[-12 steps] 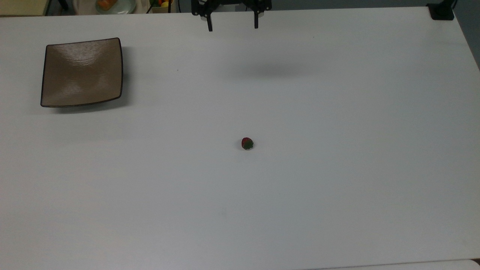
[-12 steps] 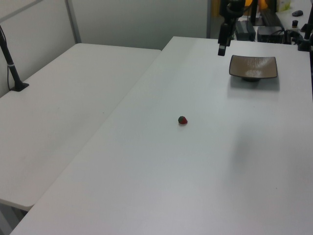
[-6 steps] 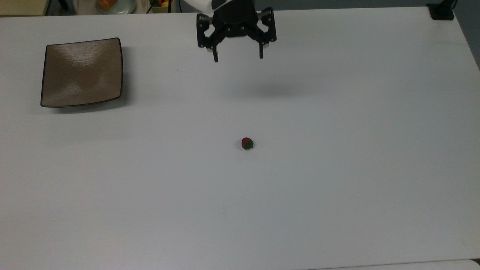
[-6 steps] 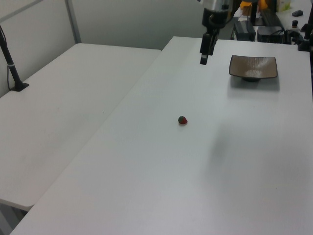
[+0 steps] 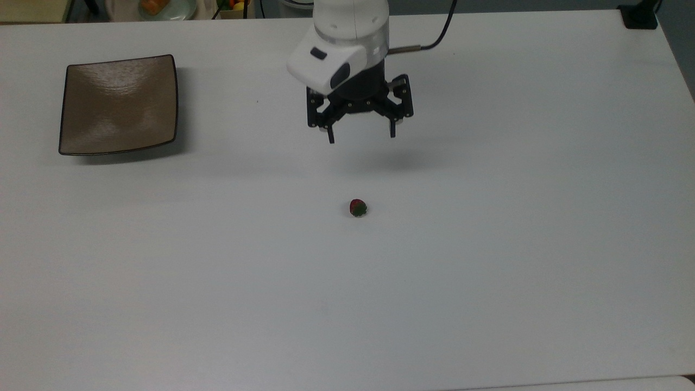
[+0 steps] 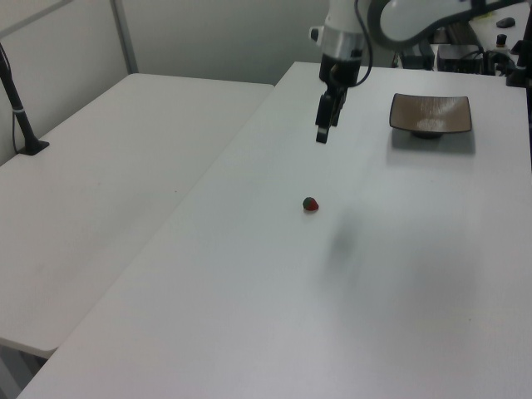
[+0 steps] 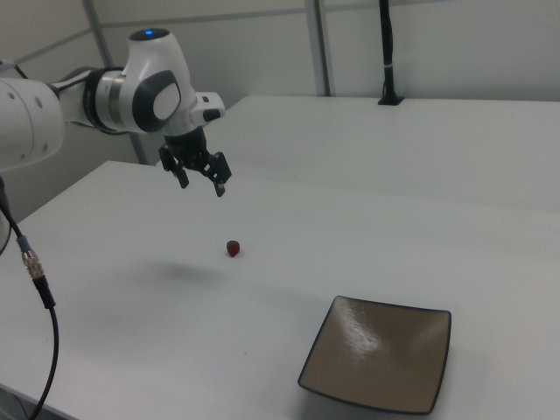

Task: Strawberries on a ceramic plate
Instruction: 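Lower the open gripper around the strawberry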

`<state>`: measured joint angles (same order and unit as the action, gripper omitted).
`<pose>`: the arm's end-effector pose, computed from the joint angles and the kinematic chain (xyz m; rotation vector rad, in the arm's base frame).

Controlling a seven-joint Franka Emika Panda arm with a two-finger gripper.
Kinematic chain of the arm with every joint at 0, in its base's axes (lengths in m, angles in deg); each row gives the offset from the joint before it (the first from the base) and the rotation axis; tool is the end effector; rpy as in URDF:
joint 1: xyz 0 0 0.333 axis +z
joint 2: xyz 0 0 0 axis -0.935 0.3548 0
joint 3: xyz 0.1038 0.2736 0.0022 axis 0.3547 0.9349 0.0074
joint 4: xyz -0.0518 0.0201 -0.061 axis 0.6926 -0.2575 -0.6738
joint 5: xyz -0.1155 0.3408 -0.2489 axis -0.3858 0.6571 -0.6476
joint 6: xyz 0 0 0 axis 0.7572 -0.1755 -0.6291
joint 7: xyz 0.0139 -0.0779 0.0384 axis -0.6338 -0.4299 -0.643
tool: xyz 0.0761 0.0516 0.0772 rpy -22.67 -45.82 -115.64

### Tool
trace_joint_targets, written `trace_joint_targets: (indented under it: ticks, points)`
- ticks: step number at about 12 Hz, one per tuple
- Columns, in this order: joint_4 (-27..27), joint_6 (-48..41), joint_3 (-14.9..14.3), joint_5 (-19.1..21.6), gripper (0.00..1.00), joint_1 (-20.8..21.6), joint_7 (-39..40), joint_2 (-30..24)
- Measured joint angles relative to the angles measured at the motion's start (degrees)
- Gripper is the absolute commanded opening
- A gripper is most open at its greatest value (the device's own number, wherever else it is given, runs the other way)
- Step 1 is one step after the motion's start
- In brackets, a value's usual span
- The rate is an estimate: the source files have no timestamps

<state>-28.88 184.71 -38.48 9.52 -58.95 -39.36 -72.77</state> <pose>0.6834 0.1718 0.4355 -3.0311 -0.2144 -0.2324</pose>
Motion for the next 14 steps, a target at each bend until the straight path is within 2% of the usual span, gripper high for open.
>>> trace_joint_targets:
  ticks: [8, 13, 14]
  points:
    - [0.1, 12.2, 0.1, -1.9, 1.00, 1.1, 0.0, 9.4]
    - [0.1, 12.4, 0.1, -9.4, 1.00, 1.4, 0.0, 12.6]
    - [0.1, 12.4, 0.1, -9.8, 1.00, 1.4, 0.0, 13.2]
